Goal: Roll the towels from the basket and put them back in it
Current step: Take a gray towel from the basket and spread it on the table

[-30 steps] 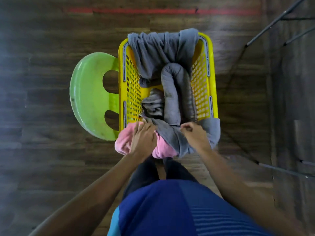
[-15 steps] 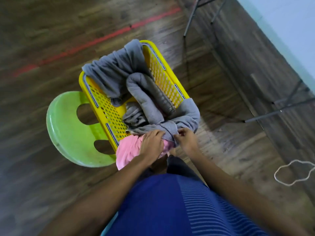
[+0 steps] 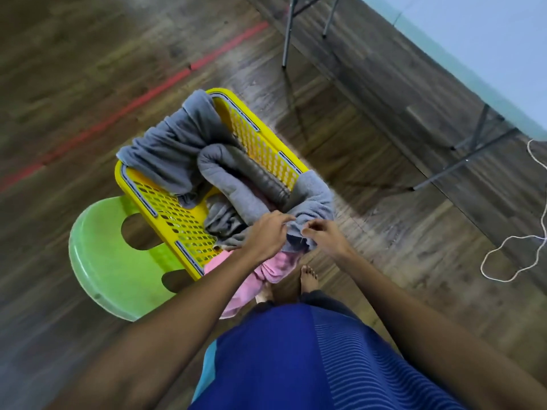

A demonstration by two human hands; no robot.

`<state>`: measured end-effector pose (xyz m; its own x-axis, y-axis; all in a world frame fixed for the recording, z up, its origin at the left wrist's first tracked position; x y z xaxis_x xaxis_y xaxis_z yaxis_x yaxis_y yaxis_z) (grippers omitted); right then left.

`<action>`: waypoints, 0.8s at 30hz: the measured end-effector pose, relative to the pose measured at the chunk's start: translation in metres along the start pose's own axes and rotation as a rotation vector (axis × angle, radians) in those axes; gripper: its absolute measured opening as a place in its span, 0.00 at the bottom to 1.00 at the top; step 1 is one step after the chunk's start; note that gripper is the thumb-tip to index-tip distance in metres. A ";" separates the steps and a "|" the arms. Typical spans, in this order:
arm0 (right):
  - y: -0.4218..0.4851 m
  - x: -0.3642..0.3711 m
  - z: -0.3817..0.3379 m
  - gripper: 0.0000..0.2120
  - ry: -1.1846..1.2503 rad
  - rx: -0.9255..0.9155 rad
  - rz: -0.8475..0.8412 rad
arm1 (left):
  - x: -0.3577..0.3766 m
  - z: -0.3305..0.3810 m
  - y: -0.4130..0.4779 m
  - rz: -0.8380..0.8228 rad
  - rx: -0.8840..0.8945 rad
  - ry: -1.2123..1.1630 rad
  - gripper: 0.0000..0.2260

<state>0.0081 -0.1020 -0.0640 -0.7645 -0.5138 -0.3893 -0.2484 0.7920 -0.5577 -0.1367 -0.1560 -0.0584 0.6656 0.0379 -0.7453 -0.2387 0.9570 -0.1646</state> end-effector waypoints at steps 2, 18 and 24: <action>0.000 -0.008 -0.008 0.03 0.009 -0.022 -0.034 | 0.010 0.007 0.008 -0.099 0.017 0.005 0.15; 0.001 -0.079 -0.025 0.05 -0.062 -0.191 0.004 | 0.007 0.060 0.037 0.032 0.091 -0.186 0.04; -0.010 -0.118 -0.041 0.06 0.025 -0.318 0.064 | -0.002 0.082 0.042 -0.115 0.069 -0.298 0.10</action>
<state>0.0765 -0.0356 0.0179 -0.7980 -0.4542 -0.3961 -0.3694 0.8880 -0.2739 -0.0904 -0.0919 -0.0108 0.8656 0.0013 -0.5007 -0.1082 0.9769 -0.1845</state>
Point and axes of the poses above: each hand's wrist, its own y-axis towards the middle knuckle, its own x-axis out of the palm, z = x × y, the point moved 5 cm from there along y, towards the middle knuckle, and after that the axes turned 11 degrees about z, right-handed, at the moved point
